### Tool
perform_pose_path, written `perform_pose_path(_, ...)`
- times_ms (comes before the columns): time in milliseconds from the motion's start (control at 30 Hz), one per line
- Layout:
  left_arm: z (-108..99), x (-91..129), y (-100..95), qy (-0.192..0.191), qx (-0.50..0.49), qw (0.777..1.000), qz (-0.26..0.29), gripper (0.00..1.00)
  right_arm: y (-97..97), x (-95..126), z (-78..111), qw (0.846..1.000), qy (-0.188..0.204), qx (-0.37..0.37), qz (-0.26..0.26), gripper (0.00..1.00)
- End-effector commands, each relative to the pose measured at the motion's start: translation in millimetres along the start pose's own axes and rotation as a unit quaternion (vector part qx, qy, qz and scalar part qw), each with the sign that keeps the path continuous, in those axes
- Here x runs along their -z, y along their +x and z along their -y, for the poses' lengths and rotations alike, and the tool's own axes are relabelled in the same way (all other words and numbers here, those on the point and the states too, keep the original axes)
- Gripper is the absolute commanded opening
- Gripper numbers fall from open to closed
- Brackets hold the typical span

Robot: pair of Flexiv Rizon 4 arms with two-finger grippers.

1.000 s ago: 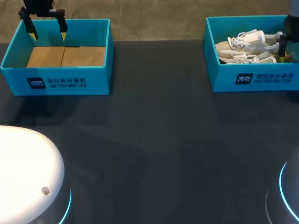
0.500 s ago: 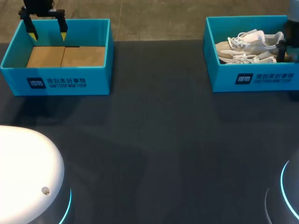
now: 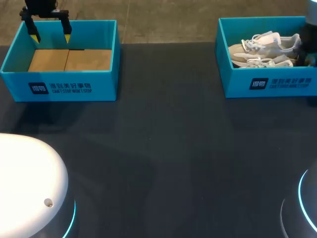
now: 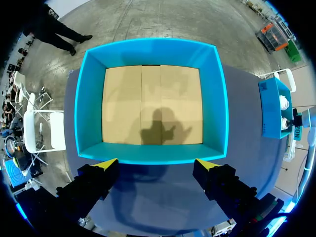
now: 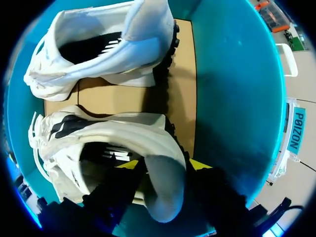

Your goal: Take the shoe out of the shoebox, open the shoe tongue, remove and reinsert the insole, then place the shoe into the shoebox

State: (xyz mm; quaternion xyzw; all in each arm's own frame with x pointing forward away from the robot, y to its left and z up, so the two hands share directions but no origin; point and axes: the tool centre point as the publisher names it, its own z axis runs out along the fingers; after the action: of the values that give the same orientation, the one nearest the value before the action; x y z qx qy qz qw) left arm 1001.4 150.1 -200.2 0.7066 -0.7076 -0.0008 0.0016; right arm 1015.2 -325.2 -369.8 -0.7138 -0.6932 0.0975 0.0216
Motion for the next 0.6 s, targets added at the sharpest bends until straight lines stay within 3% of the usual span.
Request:
perform_pose_path(33,-1,0,-0.2,0.001,0.000,1.000,0.000,1.00,-0.5,-4,-1.8,1.000,0.003,-0.002,-0.004,0.46)
perform_pose_path(100,-1,0,-0.2,0.001,0.000,1.000,0.000,1.00,0.1,-5,-1.3,1.000,0.005,-0.004,-0.004,0.38)
perform_pose_path(200,-1,0,-0.2,0.001,0.000,1.000,0.000,1.00,1.2,-8,-1.0,1.000,0.008,-0.006,-0.001,0.00)
perform_pose_path(600,-1,0,-0.2,0.001,0.000,1.000,0.000,1.00,9.7,13,13.3,0.999,-0.023,-0.039,0.011,0.00)
